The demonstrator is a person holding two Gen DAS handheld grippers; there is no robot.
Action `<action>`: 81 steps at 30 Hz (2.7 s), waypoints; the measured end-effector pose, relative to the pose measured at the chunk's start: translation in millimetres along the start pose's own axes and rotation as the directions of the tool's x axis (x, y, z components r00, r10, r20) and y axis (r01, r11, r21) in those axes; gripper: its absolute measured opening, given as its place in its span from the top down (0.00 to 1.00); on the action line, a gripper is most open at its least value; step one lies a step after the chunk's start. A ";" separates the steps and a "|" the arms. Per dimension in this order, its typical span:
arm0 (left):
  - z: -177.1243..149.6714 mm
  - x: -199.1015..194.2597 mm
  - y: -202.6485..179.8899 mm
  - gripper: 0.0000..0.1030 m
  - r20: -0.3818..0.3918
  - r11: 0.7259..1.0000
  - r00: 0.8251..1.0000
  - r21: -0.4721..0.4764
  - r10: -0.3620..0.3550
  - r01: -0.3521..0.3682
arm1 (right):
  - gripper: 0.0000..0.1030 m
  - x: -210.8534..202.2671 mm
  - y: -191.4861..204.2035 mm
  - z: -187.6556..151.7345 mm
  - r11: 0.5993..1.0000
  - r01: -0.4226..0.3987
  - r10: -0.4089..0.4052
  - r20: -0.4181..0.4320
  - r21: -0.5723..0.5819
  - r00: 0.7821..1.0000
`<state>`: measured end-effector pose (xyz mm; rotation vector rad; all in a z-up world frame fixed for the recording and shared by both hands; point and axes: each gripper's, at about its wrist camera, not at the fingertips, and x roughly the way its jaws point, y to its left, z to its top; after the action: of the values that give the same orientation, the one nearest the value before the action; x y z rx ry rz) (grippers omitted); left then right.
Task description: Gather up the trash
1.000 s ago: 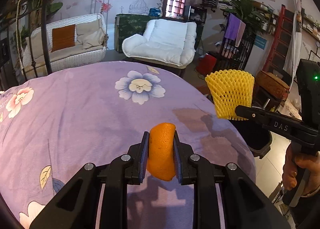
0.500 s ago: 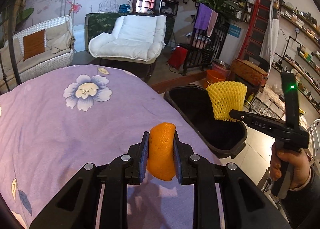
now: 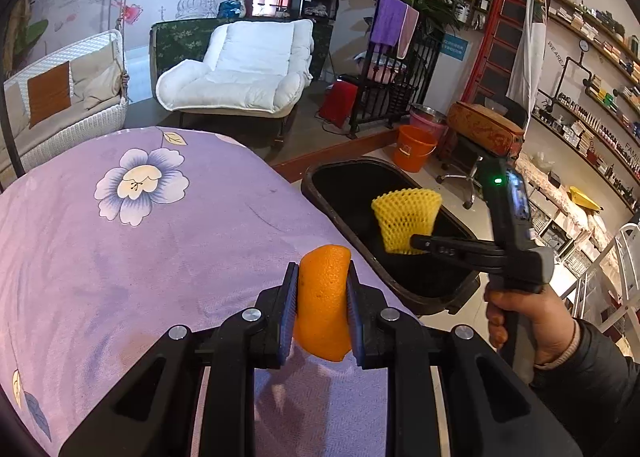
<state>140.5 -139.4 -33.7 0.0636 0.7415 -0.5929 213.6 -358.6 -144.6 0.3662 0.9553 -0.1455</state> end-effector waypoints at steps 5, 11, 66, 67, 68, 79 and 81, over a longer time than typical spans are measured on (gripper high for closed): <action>2.8 6.2 -6.8 0.78 -0.010 1.000 1.000 0.011 -0.014 0.014 | 0.42 16.1 1.3 2.6 1.000 0.024 -0.024 -0.029 -0.011 0.999; 8.0 21.1 -14.8 0.78 -0.038 0.999 0.998 0.015 -0.052 0.052 | 0.32 -15.2 -3.4 -6.5 1.000 0.024 -0.023 0.079 -0.013 0.997; 42.0 58.0 -91.0 0.06 0.038 0.985 0.997 0.160 -0.066 0.059 | 0.08 -134.4 -88.4 -72.3 0.963 0.146 -0.220 0.353 0.225 0.909; 40.1 50.0 -87.9 0.05 0.057 0.986 0.997 0.159 -0.054 0.044 | 0.07 -136.3 -83.9 -72.4 0.966 0.143 -0.215 0.363 0.216 0.907; 38.2 42.0 -84.3 0.05 0.074 0.988 0.997 0.154 -0.037 0.025 | 0.07 -138.4 -79.5 -72.5 0.968 0.141 -0.211 0.372 0.207 0.904; 7.9 -34.4 -43.9 0.05 0.238 0.975 0.952 0.066 0.192 -0.213 | 0.05 -159.6 -10.3 -77.9 0.993 0.096 -0.116 0.482 0.066 0.869; -1.6 -47.6 -33.8 0.05 0.249 0.967 0.939 0.036 0.237 -0.253 | 0.05 -165.4 7.3 -78.3 0.996 0.082 -0.084 0.500 0.026 0.862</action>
<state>93.9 -144.1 1.2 0.1417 0.4661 -0.3777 60.6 -329.5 -48.2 0.2701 0.4523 -0.3063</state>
